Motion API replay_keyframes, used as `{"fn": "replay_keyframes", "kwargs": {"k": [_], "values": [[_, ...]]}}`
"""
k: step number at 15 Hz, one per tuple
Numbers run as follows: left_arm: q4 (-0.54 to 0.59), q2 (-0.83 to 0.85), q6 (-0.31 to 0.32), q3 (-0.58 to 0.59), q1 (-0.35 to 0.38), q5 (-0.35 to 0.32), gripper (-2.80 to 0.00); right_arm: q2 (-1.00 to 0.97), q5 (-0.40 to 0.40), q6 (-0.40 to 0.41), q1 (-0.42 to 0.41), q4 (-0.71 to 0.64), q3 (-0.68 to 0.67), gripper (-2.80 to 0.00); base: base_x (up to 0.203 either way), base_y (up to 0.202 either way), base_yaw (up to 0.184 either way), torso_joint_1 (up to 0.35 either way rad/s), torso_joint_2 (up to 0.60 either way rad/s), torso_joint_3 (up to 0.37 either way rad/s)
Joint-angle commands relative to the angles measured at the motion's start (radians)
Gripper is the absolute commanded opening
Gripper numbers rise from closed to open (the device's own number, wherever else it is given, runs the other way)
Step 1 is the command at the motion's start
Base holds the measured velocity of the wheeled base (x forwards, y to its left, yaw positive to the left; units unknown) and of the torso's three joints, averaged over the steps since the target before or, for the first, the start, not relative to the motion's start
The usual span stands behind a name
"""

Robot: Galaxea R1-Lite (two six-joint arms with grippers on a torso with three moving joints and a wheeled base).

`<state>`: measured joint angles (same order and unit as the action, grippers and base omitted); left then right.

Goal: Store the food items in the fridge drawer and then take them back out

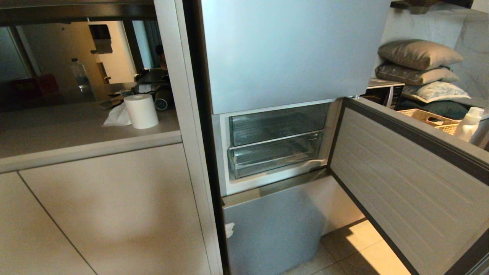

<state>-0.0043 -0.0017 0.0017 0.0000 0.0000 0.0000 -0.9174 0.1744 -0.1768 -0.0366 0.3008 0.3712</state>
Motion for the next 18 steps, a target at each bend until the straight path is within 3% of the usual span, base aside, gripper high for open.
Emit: {"fn": "replay_keyframes", "kwargs": {"k": [1, 5, 10, 14, 18], "values": [[0.000, 0.000, 0.000, 0.002, 0.000, 0.000, -2.80, -0.178, 0.025, -0.001, -0.036, 0.066, 0.026, -2.80, 0.000, 0.000, 0.000, 0.000, 0.00, 0.000], [0.000, 0.000, 0.000, 0.002, 0.000, 0.000, -2.80, -0.295, 0.028, 0.000, -0.183, 0.163, 0.092, -2.80, 0.000, 0.000, 0.000, 0.000, 0.00, 0.000], [0.000, 0.000, 0.000, 0.002, 0.000, 0.000, -2.80, -0.291, 0.028, 0.000, -0.196, 0.167, 0.092, -2.80, 0.000, 0.000, 0.000, 0.000, 0.00, 0.000], [0.000, 0.000, 0.000, 0.002, 0.000, 0.000, -2.80, -0.137, -0.002, 0.024, -0.194, 0.167, -0.005, -2.80, 0.000, 0.000, 0.000, 0.000, 0.00, 0.000], [0.000, 0.000, 0.000, 0.002, 0.000, 0.000, -2.80, 0.160, -0.133, 0.116, -0.193, 0.160, -0.164, -2.80, 0.000, 0.000, 0.000, 0.000, 0.00, 0.000]]}}
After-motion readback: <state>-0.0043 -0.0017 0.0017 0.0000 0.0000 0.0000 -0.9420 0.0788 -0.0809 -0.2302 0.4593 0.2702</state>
